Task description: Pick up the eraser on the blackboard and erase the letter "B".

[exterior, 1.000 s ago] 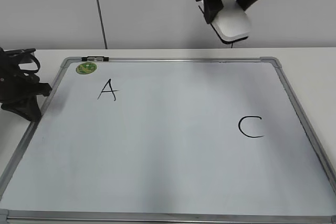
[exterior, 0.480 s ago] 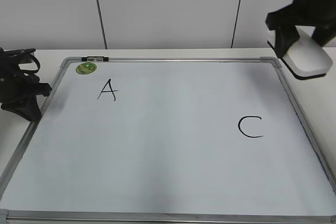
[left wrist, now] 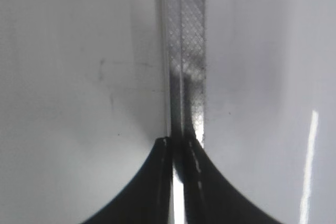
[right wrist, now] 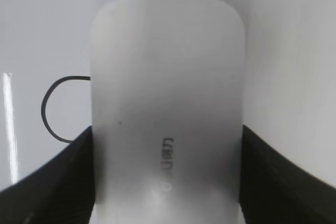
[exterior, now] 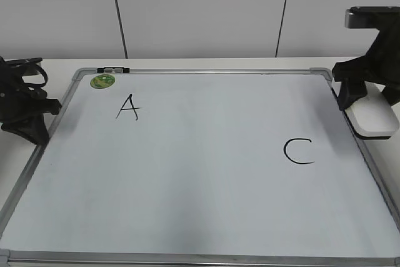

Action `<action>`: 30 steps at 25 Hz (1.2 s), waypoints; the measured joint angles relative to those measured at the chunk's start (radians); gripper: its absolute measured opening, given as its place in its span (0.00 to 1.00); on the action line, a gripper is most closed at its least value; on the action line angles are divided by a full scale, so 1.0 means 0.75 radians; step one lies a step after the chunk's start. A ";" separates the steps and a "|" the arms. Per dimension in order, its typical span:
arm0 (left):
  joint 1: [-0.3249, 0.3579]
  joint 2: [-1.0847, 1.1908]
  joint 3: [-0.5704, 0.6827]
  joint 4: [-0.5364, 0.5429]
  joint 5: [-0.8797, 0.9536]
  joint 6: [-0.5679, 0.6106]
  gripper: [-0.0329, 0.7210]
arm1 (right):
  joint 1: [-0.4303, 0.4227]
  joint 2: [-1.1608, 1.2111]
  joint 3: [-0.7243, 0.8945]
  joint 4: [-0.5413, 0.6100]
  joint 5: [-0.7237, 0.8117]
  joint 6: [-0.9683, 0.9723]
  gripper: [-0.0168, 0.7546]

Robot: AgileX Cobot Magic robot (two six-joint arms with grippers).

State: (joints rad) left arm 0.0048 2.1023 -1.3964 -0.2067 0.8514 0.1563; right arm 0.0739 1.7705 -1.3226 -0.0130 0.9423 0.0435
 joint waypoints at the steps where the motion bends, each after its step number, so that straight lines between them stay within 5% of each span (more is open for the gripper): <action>1: 0.000 0.000 0.000 0.000 0.000 0.000 0.06 | 0.000 0.005 0.015 0.005 -0.042 0.002 0.73; 30: 0.000 0.000 0.000 -0.002 0.002 0.000 0.06 | -0.003 0.300 0.028 -0.051 -0.282 0.100 0.73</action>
State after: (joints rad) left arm 0.0048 2.1023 -1.3964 -0.2085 0.8532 0.1563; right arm 0.0713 1.9956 -1.3014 -0.0511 0.7305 0.1188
